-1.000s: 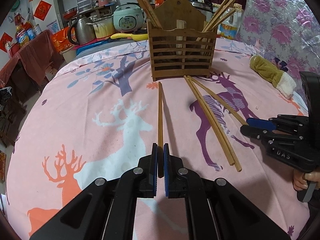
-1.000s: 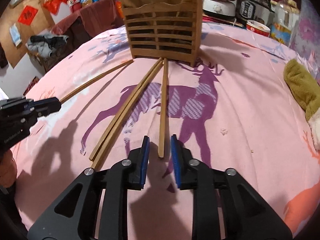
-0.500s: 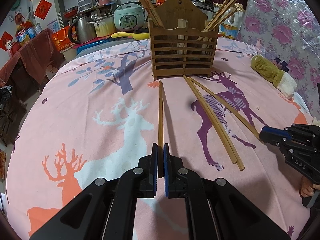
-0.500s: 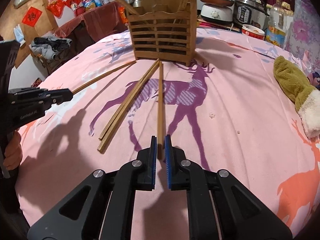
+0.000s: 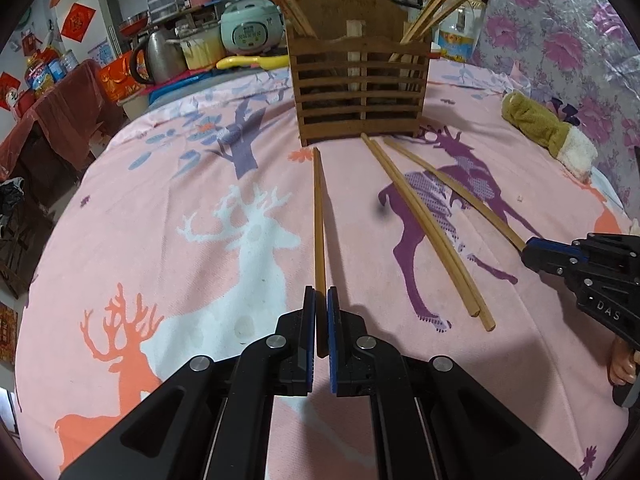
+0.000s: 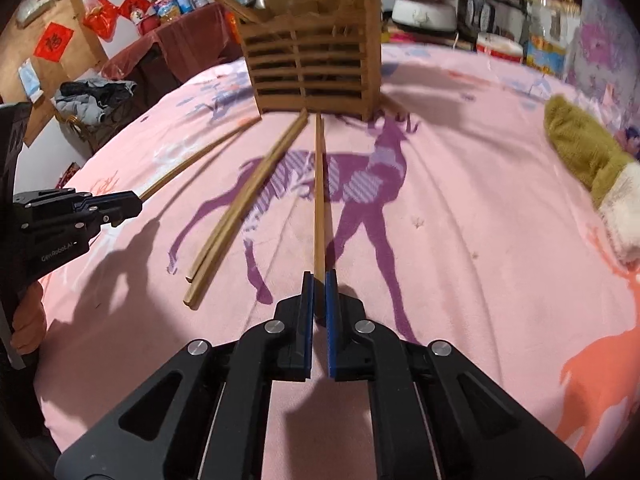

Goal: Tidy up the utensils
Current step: 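Lift the left tool's chopstick into the holder while the right tool inserts its own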

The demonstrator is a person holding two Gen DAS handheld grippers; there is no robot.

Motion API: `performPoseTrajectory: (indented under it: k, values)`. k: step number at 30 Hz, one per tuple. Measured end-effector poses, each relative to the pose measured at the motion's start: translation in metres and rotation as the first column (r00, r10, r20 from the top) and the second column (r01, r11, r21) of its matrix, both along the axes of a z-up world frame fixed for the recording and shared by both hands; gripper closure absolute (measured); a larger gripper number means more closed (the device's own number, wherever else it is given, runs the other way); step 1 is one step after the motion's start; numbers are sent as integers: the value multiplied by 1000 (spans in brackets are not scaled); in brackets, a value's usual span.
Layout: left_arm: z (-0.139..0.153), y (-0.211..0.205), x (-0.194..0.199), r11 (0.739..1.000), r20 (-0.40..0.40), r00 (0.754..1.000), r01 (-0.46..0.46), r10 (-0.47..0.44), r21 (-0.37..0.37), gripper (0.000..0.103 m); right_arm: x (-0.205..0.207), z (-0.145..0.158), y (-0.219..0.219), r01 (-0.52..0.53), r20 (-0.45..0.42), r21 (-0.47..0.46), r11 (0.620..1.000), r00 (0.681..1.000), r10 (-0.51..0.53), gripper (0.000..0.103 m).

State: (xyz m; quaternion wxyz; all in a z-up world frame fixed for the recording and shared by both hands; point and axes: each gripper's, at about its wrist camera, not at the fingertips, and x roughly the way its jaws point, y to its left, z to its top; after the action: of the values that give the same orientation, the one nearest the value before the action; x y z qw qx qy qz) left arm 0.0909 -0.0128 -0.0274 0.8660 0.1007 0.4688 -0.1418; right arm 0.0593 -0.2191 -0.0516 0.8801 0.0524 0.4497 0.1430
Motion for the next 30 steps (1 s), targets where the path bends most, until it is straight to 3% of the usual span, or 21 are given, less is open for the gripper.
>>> performPoseTrajectory:
  k: [5, 13, 17, 23, 30]
  values:
    - [27, 9, -6, 998, 61, 998, -19, 22, -57, 97, -17, 38, -3, 31, 167, -12, 999, 986, -29, 97]
    - [95, -4, -1, 996, 166, 986, 17, -3, -86, 97, -17, 103, -18, 66, 319, 26, 997, 945, -71, 97]
    - [119, -16, 9, 995, 194, 981, 34, -15, -95, 97, -11, 132, -18, 70, 371, 25, 997, 926, -74, 97]
    - [145, -29, 28, 993, 203, 979, 38, -14, -111, 97, -2, 154, -19, 65, 403, 42, 997, 912, -76, 97]
    - [190, -45, 48, 992, 278, 961, 45, -12, -115, 97, 14, 176, -17, 67, 444, 64, 996, 892, -89, 97]
